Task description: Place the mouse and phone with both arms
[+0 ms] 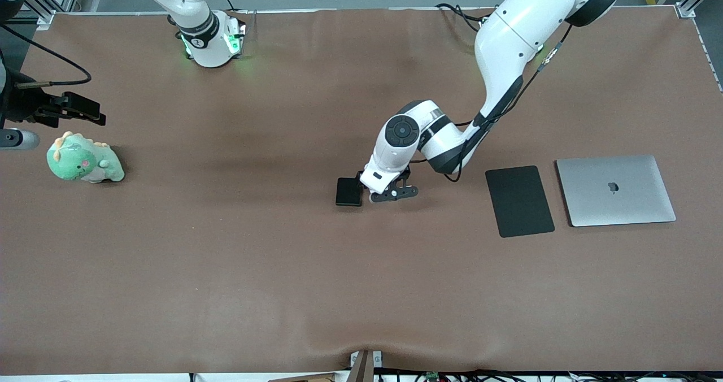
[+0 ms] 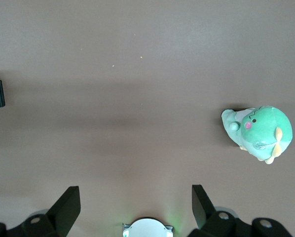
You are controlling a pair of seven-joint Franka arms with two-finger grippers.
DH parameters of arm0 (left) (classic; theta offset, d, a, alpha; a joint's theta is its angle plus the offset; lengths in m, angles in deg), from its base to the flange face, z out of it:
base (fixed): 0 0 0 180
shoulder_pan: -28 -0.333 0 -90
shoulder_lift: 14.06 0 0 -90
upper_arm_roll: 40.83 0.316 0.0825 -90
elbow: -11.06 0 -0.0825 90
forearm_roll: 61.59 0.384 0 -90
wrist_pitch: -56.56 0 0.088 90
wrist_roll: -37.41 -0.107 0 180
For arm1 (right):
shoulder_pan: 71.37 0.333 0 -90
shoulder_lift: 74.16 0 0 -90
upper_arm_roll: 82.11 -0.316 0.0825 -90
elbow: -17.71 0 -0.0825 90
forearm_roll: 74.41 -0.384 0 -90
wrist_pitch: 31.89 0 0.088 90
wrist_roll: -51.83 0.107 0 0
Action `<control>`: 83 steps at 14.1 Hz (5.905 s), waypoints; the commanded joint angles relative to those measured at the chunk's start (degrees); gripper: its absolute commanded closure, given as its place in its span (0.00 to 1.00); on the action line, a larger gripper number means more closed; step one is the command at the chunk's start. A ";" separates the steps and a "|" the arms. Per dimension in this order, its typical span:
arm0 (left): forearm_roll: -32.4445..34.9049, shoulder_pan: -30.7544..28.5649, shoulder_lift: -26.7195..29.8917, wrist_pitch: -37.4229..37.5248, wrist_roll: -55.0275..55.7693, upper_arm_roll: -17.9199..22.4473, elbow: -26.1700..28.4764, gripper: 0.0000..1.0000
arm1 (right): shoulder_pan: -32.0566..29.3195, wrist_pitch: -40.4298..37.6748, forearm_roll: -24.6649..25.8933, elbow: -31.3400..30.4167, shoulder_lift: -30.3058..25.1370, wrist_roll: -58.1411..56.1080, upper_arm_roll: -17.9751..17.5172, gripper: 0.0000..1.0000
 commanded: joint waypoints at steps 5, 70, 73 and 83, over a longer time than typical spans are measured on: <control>1.89 3.74 -2.16 -0.87 1.72 2.67 -1.73 0.27 | -0.30 -1.09 0.27 3.19 1.36 -0.52 0.05 0.00; -3.26 -44.62 32.80 48.25 -47.03 -6.16 -12.63 0.00 | 40.31 57.70 -6.76 -6.74 37.83 46.32 -1.18 0.00; -11.89 -30.85 38.69 51.16 -55.47 12.98 -11.93 0.00 | 41.10 59.11 -6.58 -5.52 39.41 46.23 -1.18 0.00; -14.45 -15.59 49.60 55.38 -58.92 32.12 -5.07 0.00 | 42.51 64.65 -5.35 -4.19 43.37 46.76 -1.18 0.00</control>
